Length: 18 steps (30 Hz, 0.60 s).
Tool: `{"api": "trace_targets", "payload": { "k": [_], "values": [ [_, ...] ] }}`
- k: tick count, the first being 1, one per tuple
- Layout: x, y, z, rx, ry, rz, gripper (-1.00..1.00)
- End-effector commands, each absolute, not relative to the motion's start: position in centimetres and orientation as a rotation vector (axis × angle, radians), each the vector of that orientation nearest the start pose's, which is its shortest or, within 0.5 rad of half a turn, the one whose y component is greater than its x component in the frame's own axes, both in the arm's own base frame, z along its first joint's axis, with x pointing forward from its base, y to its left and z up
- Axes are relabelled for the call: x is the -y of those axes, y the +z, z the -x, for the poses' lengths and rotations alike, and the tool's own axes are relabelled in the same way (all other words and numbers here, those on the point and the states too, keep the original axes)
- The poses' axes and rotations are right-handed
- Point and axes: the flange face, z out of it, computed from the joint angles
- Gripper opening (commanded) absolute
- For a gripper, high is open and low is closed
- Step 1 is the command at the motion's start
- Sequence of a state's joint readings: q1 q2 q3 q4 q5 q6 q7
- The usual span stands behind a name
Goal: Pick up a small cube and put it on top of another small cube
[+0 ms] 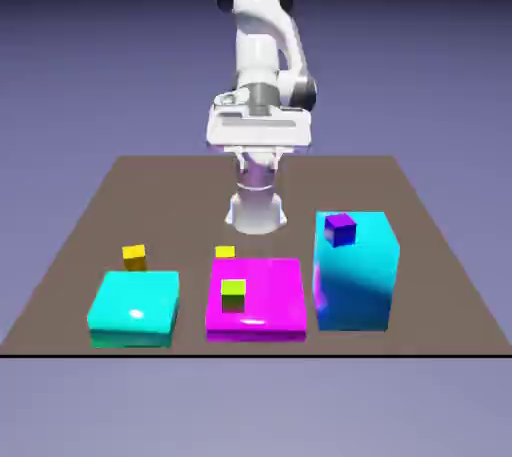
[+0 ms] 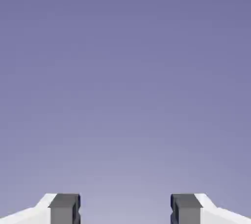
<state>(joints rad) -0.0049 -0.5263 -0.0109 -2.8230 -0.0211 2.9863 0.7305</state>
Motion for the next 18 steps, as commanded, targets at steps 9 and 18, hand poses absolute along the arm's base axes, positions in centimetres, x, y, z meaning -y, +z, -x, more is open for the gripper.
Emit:
{"api": "trace_targets", "payload": {
  "k": [9,18],
  "values": [
    [6.6,22.6,-31.9,-1.126,0.153,3.021,0.0],
    [7.8,14.0,-26.9,-1.125,0.522,3.047,0.0]
  ]
}}
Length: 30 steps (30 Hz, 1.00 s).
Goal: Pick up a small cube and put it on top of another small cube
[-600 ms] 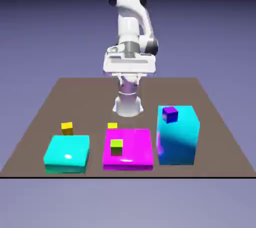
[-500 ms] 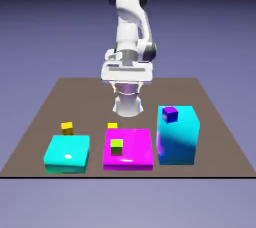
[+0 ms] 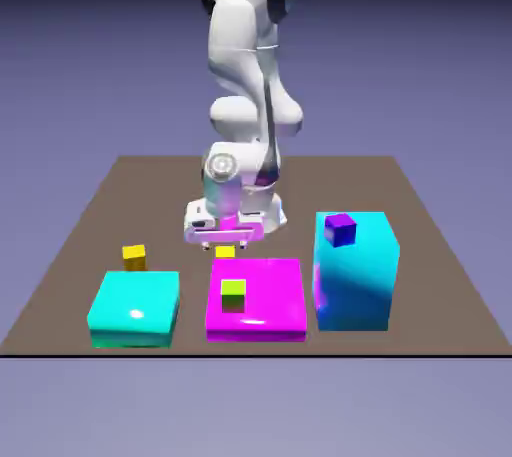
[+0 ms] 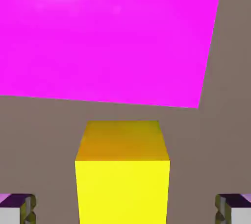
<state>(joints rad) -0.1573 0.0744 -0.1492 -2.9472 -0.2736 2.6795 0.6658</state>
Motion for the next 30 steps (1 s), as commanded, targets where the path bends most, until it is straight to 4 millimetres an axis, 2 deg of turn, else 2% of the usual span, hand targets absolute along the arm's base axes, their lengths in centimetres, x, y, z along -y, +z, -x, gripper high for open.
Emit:
{"api": "trace_targets", "payload": {
  "k": [1,3,4,5,13,14,18,21,24,27,28,29,30],
  "values": [
    [7.8,13.2,-26.6,-1.125,0.522,3.047,0.0],
    [7.8,11.6,-26.0,-1.124,0.523,3.045,0.0],
    [7.8,11.6,-26.0,-1.124,0.523,3.045,-1.0],
    [7.8,11.6,-26.0,-1.124,0.523,3.045,-1.0],
    [7.7,18.3,-27.7,-1.124,0.523,3.045,-1.0],
    [7.7,18.3,-27.7,-1.124,0.523,3.045,-1.0],
    [15.6,19.6,-29.6,-1.697,0.546,2.687,-1.0],
    [22.0,20.7,-29.6,-2.056,0.551,2.354,-1.0],
    [28.6,22.0,-28.3,-2.347,0.544,1.982,-1.0],
    [35.1,23.5,-25.7,-2.567,0.522,1.589,-1.0],
    [36.7,23.9,-24.8,-2.611,0.514,1.489,-1.0],
    [36.7,23.9,-24.8,-2.611,0.514,1.489,-1.0],
    [36.4,22.2,-24.9,-2.608,0.513,1.49,-1.0]
  ]
}}
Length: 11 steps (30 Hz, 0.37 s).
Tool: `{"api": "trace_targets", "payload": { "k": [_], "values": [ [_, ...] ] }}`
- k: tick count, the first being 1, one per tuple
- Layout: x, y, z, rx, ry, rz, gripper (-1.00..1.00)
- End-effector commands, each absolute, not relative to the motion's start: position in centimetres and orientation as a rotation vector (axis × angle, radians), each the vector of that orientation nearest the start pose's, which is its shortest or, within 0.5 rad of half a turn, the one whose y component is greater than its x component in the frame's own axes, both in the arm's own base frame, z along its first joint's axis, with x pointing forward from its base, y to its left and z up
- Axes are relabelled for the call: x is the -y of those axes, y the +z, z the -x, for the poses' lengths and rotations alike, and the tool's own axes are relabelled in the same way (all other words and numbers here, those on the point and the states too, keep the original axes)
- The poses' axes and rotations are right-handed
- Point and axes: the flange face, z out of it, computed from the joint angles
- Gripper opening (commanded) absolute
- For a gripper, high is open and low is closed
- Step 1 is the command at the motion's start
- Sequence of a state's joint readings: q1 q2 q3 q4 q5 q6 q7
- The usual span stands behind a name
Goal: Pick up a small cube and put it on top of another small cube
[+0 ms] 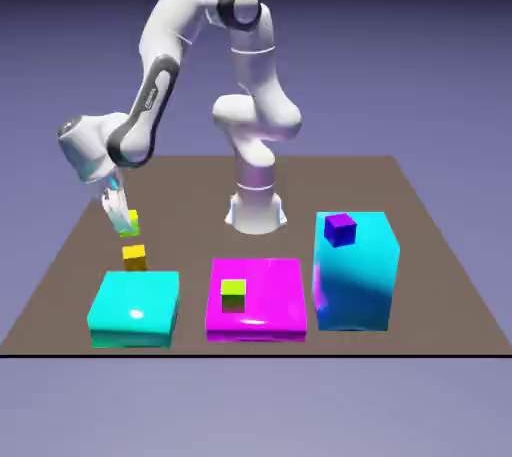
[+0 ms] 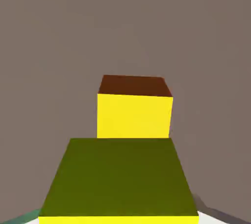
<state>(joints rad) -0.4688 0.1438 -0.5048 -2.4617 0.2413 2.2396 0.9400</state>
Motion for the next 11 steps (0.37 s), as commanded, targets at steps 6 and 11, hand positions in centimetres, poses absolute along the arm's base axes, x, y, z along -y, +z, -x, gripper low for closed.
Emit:
{"api": "trace_targets", "payload": {
  "k": [6,11],
  "values": [
    [35.1,17.2,-24.4,-2.611,0.514,1.489,1.0],
    [36.7,23.9,-24.8,-2.611,0.514,1.489,1.0]
  ]
}}
